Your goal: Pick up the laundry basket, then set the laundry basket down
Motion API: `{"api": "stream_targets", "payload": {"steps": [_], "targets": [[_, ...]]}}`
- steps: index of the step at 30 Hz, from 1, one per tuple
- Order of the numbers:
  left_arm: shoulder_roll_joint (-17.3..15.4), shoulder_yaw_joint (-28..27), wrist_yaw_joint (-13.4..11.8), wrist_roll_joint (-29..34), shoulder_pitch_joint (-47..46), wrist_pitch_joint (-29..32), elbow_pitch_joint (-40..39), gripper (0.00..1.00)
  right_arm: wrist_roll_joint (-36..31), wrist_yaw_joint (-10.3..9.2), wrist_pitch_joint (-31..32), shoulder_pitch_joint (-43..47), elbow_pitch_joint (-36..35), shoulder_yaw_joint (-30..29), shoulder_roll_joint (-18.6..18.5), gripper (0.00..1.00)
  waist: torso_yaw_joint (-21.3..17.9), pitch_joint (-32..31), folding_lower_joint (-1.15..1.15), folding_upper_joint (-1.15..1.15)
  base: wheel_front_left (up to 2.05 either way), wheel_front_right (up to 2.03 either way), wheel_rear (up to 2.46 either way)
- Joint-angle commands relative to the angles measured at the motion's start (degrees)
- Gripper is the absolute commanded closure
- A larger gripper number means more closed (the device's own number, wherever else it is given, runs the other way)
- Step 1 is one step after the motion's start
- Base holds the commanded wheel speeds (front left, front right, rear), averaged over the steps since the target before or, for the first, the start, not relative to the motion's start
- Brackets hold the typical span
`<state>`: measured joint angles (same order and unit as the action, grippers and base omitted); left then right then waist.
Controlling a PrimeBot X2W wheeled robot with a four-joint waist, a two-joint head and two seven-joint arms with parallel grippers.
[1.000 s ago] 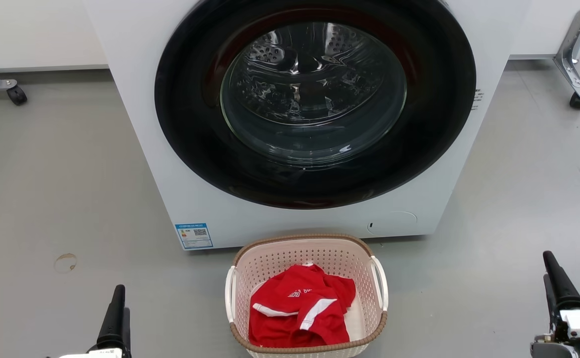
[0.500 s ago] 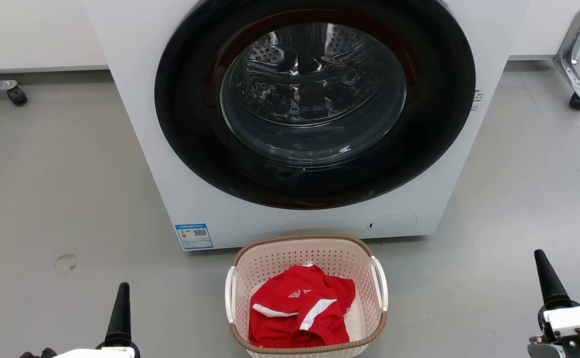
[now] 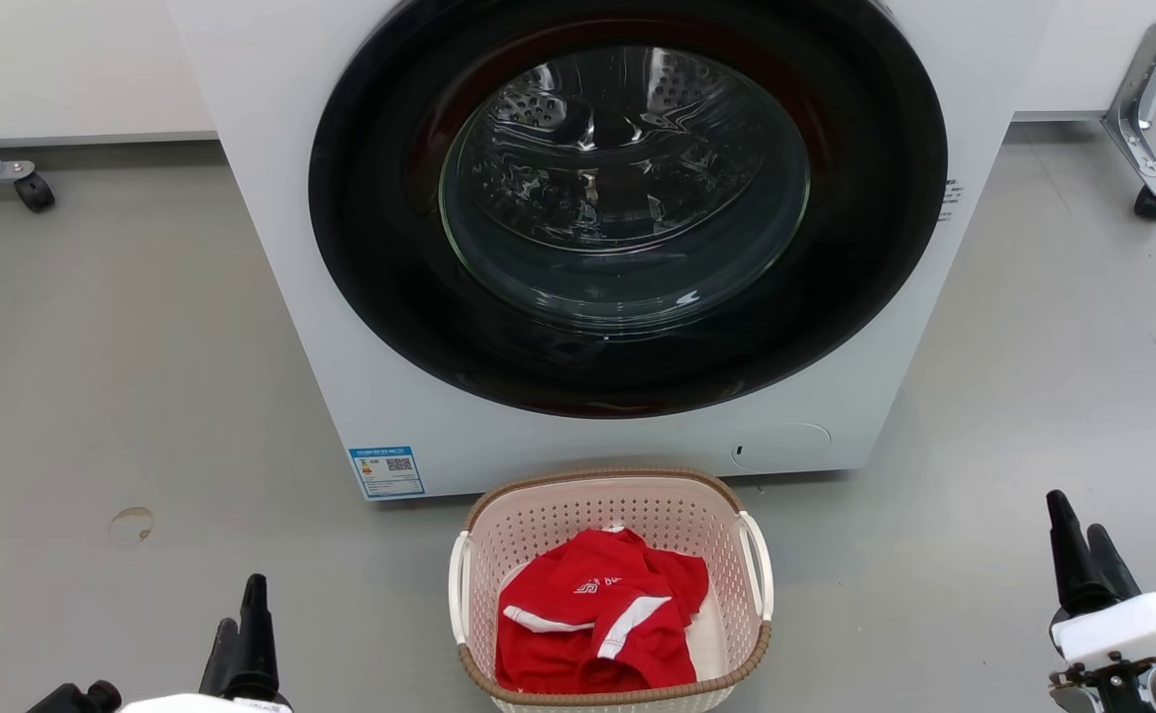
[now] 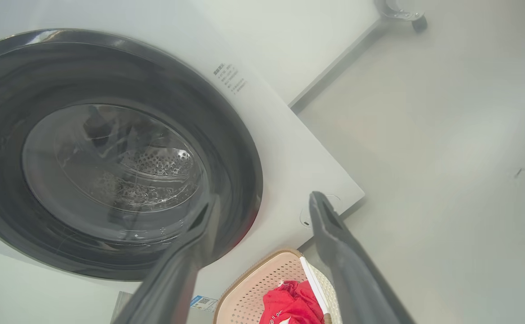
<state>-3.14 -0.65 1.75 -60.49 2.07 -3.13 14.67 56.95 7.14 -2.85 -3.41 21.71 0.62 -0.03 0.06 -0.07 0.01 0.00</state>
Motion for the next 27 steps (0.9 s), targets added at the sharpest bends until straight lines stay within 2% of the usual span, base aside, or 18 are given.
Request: {"api": "stream_targets", "payload": {"steps": [1,11,27], "targets": [[-0.8,-0.4,-0.48,2.05,-1.04,-0.59,-1.77,0.0,-2.55,0.17,-1.0,-3.22,-0.96,0.52,-1.37,0.0,0.01,-0.02,0.0,0.0,0.0,0.0,0.0],[-1.7,1.18,-2.73,9.67,-0.62,-2.15,-2.36,0.0,-12.39,0.2,-2.69,-3.63,-0.29,0.7,-1.46,0.0,0.08,-0.11,0.0,0.0,0.0,0.0,0.0],[-2.6,2.39,-5.06,18.3,0.18,-4.53,-4.3,0.0,-21.73,0.24,-5.23,-4.55,-0.01,2.79,-1.82,0.0,0.09,-0.11,0.0,0.0,0.0,0.0,0.0]]}}
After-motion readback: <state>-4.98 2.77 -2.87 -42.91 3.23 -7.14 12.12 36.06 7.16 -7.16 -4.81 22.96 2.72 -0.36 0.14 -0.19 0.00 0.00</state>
